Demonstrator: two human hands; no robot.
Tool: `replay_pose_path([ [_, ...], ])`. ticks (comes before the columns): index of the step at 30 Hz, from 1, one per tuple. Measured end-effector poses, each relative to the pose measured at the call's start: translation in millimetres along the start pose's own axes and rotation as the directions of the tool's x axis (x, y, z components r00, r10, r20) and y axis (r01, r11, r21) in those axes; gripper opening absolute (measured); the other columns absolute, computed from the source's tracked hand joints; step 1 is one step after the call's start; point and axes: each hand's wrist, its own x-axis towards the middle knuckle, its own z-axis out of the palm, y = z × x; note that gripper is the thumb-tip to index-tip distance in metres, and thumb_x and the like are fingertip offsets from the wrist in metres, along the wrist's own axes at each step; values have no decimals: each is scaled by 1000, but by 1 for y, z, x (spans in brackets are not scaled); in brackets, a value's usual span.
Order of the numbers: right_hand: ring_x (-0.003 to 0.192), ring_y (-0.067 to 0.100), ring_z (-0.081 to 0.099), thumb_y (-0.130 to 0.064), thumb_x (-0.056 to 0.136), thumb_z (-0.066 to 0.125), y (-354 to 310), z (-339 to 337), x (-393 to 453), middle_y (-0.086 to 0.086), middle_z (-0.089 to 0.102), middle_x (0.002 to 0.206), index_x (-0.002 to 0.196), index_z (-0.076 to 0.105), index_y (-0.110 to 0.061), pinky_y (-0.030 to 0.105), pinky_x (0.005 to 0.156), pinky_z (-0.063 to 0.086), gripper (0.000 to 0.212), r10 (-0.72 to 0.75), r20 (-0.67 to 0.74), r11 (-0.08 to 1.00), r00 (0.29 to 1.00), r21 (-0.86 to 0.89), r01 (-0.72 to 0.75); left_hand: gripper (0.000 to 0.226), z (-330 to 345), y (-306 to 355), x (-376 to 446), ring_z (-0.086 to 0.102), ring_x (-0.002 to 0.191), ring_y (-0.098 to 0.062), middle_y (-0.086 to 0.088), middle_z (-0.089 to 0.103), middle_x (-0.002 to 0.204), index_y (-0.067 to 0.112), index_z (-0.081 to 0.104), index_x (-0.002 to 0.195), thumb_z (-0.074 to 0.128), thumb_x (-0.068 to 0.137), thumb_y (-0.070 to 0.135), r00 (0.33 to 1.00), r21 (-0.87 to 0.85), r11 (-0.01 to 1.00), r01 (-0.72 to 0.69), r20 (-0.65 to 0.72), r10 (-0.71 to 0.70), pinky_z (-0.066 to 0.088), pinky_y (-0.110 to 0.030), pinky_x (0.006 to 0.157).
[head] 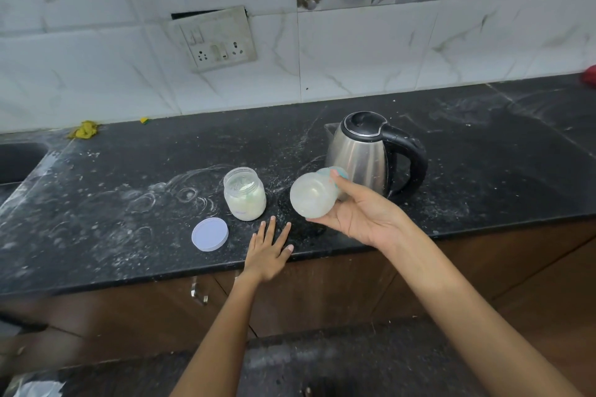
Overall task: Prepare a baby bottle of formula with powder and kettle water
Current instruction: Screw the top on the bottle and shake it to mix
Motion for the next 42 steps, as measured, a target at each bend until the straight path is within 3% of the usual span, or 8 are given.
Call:
replay_pose_path([
  [9,87,42,71,-17,69,73,-3,14,-4,24,59,126,135,46,-10,52,59,60,71,17,-18,998,1000,65,-16,56,1,0,2,-23,146,-22,-1,-23,159,38,-4,151,22,102,47,1000,3,1000,-1,-10,1,-8,-42,119],
  [16,84,18,68,-22,76,77,2,4,3,2,69,86,99,64,-18,38,79,57,28,-176,-119,944,977,-303,133,56,1,0,1,-22,146,-22,-1,-23,159,37,-5,151,22,103,47,1000,6,1000,-4,-12,4,-9,-42,118],
  [22,109,30,65,-12,87,66,9,-11,8,14,66,117,133,45,-10,53,96,51,51,-178,-73,852,981,-511,116,57,-1,1,0,-22,146,-22,0,-23,159,33,-3,152,23,103,46,1000,-1,1000,3,-6,-3,-10,-41,118],
  [27,114,24,63,-8,86,70,8,-22,11,3,54,134,147,2,-51,45,80,59,101,-269,140,602,953,-748,280,58,-2,2,1,-22,147,-22,-1,-23,159,33,-4,151,23,102,46,1000,1,1000,-4,-11,4,-9,-41,119],
  [31,106,23,68,-2,83,70,17,-24,25,10,61,126,139,20,-52,50,73,59,90,-528,45,704,848,-535,467,57,-2,2,2,-22,147,-22,-1,-22,159,35,-4,151,22,103,46,1000,3,1000,-16,-22,17,-9,-40,118],
  [36,108,30,67,-1,80,75,29,-37,29,16,58,128,137,26,-46,49,69,60,88,-397,82,682,914,-641,353,63,0,0,-1,-21,147,-23,-2,-22,159,25,-14,149,23,102,47,999,19,1000,-5,-33,6,-9,-40,118],
  [39,109,32,66,2,82,70,11,-45,33,12,60,126,137,27,-40,57,73,58,82,-534,-51,757,844,-474,450,86,-1,1,-1,-22,146,-22,0,-24,158,36,-8,150,-10,76,79,999,0,1000,-27,-33,27,-10,-40,118],
  [42,107,32,67,2,81,72,16,-46,34,15,61,125,136,27,-41,57,72,58,83,-465,-17,745,885,-548,381,121,1,-2,1,-23,146,-22,0,-24,158,34,-9,150,-30,44,88,999,-20,999,-29,-31,28,-10,-41,118],
])
